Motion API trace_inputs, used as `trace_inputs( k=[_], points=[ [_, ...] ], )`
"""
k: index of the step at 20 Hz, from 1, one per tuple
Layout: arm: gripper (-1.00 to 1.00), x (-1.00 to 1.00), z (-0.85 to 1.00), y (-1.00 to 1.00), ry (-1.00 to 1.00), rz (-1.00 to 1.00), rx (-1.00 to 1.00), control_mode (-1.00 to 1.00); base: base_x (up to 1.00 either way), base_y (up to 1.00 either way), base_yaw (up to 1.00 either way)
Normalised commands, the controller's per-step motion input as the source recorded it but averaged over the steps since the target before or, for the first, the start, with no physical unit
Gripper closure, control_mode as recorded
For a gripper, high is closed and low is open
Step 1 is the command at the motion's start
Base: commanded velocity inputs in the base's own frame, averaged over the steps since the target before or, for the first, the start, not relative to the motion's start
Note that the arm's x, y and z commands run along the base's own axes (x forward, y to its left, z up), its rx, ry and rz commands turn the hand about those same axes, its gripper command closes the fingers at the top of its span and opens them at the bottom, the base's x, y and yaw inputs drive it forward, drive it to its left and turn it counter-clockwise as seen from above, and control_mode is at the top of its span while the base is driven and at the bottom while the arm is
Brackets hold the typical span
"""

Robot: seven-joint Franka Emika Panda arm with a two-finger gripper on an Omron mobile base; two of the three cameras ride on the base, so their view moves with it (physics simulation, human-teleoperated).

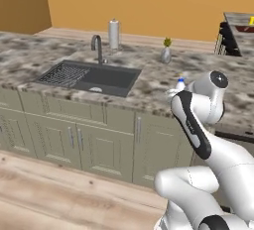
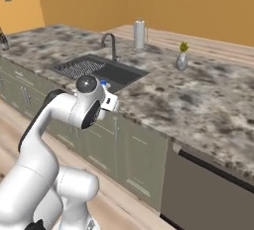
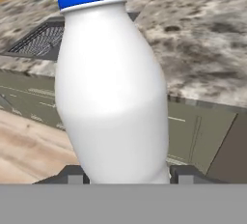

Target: Place the drinks on the dining counter in a tight cluster.

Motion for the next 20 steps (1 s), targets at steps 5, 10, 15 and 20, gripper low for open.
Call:
trace_inputs(
  k=[5, 10, 15, 20],
  points=[
    [1.0, 0.0, 0.0, 0.0, 0.0, 0.0, 0.0, 1.0, -0.18, -0.7, -0.01],
    [1.0, 0.0, 0.0, 0.0, 0.0, 0.0, 0.0, 1.0, -0.11, -0.76, 0.0],
    [1.0, 0.0, 0.0, 0.0, 0.0, 0.0, 0.0, 1.0, -0.08, -0.77, 0.0],
    [1.0, 0.0, 0.0, 0.0, 0.0, 0.0, 0.0, 1.0, -0.06, -0.77, 0.0]
  ],
)
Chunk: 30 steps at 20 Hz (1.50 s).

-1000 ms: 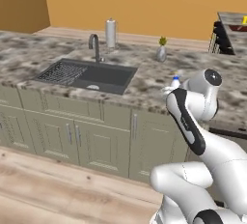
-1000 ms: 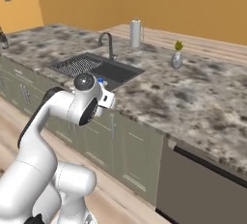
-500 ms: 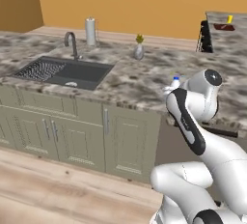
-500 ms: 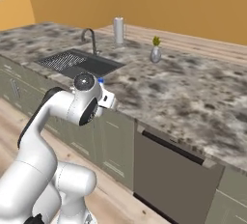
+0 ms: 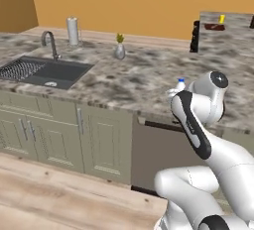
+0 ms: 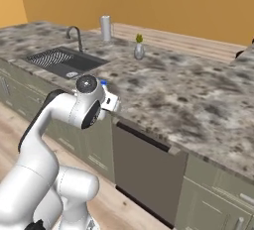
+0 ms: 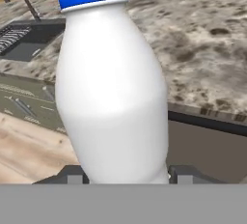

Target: Place the drinks on the dining counter in a tight cluster.

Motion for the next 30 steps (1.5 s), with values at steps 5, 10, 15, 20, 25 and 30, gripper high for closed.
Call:
trace_inputs(
  k=[5, 10, 15, 20, 25, 30],
  points=[
    [1.0, 0.0, 0.0, 0.0, 0.0, 0.0, 0.0, 1.0, -0.06, -0.77, 0.0],
    [1.0, 0.0, 0.0, 0.0, 0.0, 0.0, 0.0, 1.0, -0.06, -0.77, 0.0],
    [1.0, 0.0, 0.0, 0.0, 0.0, 0.0, 0.0, 1.0, -0.06, -0.78, 0.0],
    [1.0, 0.0, 0.0, 0.0, 0.0, 0.0, 0.0, 1.0, -0.06, -0.78, 0.0],
    [1.0, 0.0, 0.0, 0.0, 0.0, 0.0, 0.0, 1.0, -0.09, -0.78, 0.0],
    [1.0, 0.0, 0.0, 0.0, 0.0, 0.0, 0.0, 1.0, -0.09, -0.78, 0.0]
  ],
)
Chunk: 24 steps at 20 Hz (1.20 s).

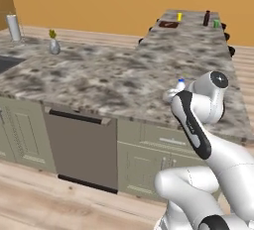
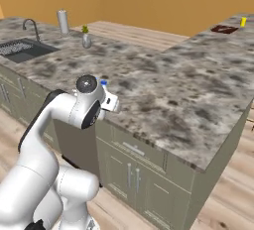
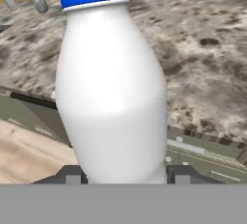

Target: Place the drinks on the dining counter in a tight cluster.

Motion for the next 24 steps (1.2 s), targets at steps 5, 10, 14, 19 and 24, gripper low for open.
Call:
trace_inputs(
  k=[5, 10, 14, 19, 24],
  points=[
    [1.0, 0.0, 0.0, 0.0, 0.0, 0.0, 0.0, 1.0, -0.07, -0.78, 0.0],
    [1.0, 0.0, 0.0, 0.0, 0.0, 0.0, 0.0, 1.0, -0.07, -0.77, 0.0],
    [1.0, 0.0, 0.0, 0.0, 0.0, 0.0, 0.0, 1.0, -0.05, -0.76, 0.0],
    [1.0, 0.0, 0.0, 0.0, 0.0, 0.0, 0.0, 1.0, -0.05, -0.74, -0.03],
    [1.0, 0.0, 0.0, 0.0, 0.0, 0.0, 0.0, 1.0, -0.04, -0.73, -0.06]
  ],
)
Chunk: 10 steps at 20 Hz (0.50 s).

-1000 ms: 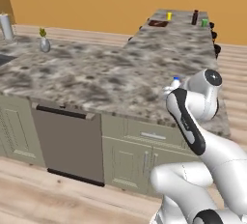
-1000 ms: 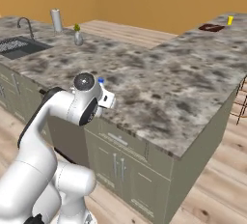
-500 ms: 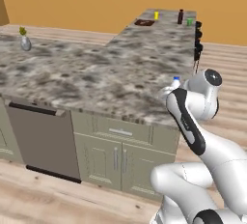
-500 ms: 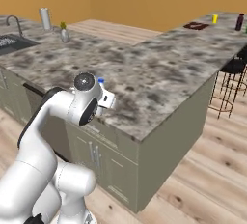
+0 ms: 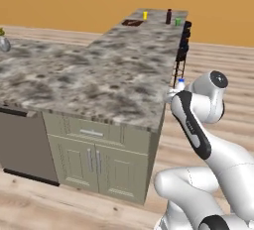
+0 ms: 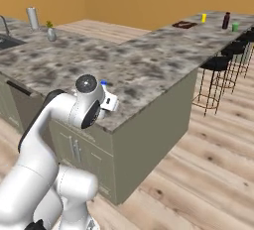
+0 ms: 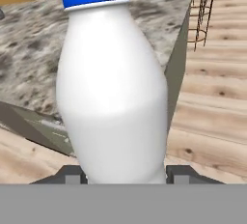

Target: Place the drinks on the dining counter in a tight cluster.

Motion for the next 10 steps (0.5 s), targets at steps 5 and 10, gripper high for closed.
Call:
trace_inputs(
  k=[5, 10],
  points=[
    [1.0, 0.0, 0.0, 0.0, 0.0, 0.0, 0.0, 1.0, -0.03, -0.71, -0.09],
    [1.0, 0.0, 0.0, 0.0, 0.0, 0.0, 0.0, 1.0, -0.02, -0.69, -0.1]
  ],
)
